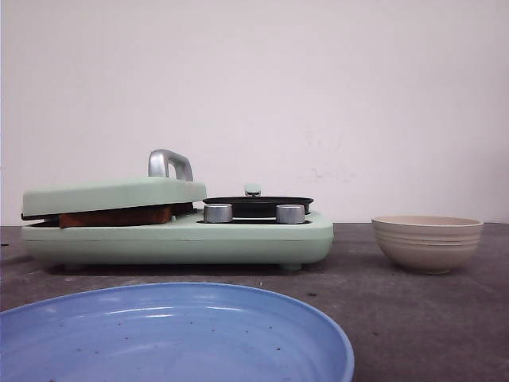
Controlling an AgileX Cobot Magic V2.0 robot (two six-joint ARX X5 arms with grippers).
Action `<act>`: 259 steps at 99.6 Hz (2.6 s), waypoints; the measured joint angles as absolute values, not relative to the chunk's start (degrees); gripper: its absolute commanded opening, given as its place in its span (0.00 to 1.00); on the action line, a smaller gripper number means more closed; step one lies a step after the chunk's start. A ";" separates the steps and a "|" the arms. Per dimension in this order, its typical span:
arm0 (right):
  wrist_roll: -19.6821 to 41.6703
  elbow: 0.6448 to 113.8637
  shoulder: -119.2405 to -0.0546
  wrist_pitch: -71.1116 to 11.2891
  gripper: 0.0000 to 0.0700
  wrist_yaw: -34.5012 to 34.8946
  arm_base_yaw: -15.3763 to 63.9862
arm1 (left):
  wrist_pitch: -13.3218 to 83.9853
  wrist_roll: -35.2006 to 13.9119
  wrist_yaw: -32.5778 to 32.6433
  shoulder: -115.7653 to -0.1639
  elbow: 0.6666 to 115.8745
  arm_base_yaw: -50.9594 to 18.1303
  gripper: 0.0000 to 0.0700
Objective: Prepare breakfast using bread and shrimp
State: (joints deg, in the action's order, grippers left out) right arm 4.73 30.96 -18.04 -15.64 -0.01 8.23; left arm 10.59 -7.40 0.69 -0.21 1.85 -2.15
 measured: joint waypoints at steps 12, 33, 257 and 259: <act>4.73 30.96 -18.04 -15.64 0.01 -0.01 8.23 | 10.59 -8.54 0.67 -0.21 1.85 -2.15 0.02; 4.73 30.96 -18.04 -15.64 0.01 -0.01 8.23 | 10.59 -8.71 0.64 -0.21 1.85 -2.15 0.02; -1.67 0.91 -0.25 -9.58 0.01 3.46 -1.28 | 10.59 -8.73 0.56 -0.21 1.85 -2.15 0.02; -1.69 0.91 -0.25 -9.58 0.01 3.46 -1.28 | 10.59 -8.73 0.56 -0.21 1.85 -2.15 0.02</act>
